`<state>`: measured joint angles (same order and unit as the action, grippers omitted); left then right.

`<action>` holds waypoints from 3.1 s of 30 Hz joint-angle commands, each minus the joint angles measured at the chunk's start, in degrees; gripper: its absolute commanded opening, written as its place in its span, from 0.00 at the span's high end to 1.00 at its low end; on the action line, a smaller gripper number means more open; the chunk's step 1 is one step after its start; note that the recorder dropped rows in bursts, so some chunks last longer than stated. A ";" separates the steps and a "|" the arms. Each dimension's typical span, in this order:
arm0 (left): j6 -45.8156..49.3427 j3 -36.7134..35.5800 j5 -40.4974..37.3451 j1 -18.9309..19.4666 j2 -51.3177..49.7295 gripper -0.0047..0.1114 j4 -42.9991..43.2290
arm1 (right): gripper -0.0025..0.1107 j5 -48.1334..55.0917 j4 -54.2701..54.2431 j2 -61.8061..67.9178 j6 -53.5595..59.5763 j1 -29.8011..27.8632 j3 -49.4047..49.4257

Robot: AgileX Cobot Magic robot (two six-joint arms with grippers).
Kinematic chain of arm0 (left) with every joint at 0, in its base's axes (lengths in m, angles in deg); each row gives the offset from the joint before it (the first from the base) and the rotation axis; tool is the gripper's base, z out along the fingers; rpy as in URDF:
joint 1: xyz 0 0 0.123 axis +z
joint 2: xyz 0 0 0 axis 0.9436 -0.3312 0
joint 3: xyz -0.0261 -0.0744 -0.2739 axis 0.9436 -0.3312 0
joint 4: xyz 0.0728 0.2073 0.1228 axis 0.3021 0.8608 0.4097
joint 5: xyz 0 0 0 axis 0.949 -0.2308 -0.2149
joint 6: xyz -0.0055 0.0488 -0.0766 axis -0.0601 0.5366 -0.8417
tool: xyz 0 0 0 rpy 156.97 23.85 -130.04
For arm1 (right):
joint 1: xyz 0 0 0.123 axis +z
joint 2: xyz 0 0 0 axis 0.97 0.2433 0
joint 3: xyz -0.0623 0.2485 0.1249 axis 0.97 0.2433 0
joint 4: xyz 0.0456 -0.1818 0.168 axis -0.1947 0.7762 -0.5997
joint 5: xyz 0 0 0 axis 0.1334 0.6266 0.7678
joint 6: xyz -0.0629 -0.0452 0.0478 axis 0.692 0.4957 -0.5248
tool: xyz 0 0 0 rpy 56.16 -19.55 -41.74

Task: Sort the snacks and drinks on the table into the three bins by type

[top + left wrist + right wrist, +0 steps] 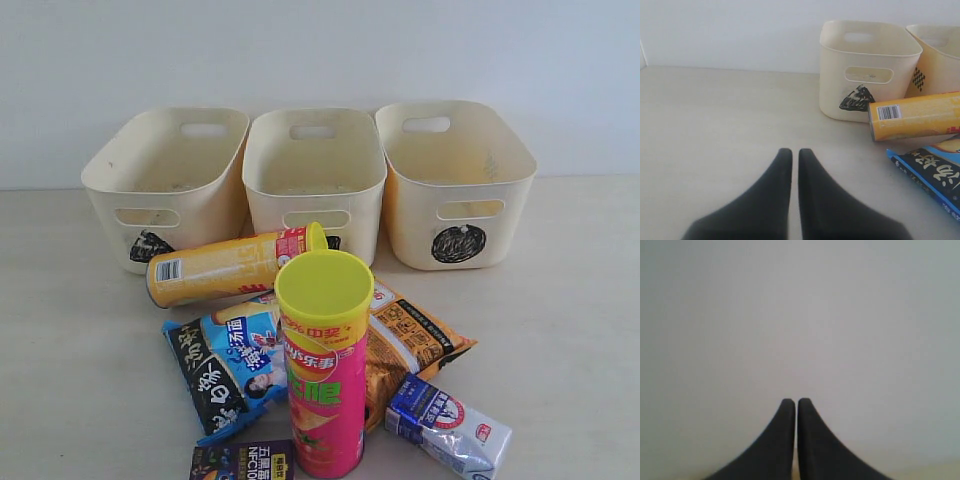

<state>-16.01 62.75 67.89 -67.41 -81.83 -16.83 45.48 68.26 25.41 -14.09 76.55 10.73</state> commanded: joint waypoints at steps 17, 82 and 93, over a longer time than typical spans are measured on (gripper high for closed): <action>-0.24 -0.21 0.13 0.20 0.11 0.93 0.06 | 0.92 46.76 -31.71 10.97 40.77 30.46 0.80; -0.24 -0.21 0.19 0.20 0.11 0.93 0.06 | 0.98 5.40 -33.78 31.29 46.66 49.18 -22.36; -0.24 -0.21 0.19 0.20 0.11 0.93 0.06 | 0.98 -1.37 -32.91 57.19 46.93 49.18 -50.42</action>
<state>-16.01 62.75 67.99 -67.41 -81.83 -16.83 46.71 34.31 76.10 32.06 125.61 -34.08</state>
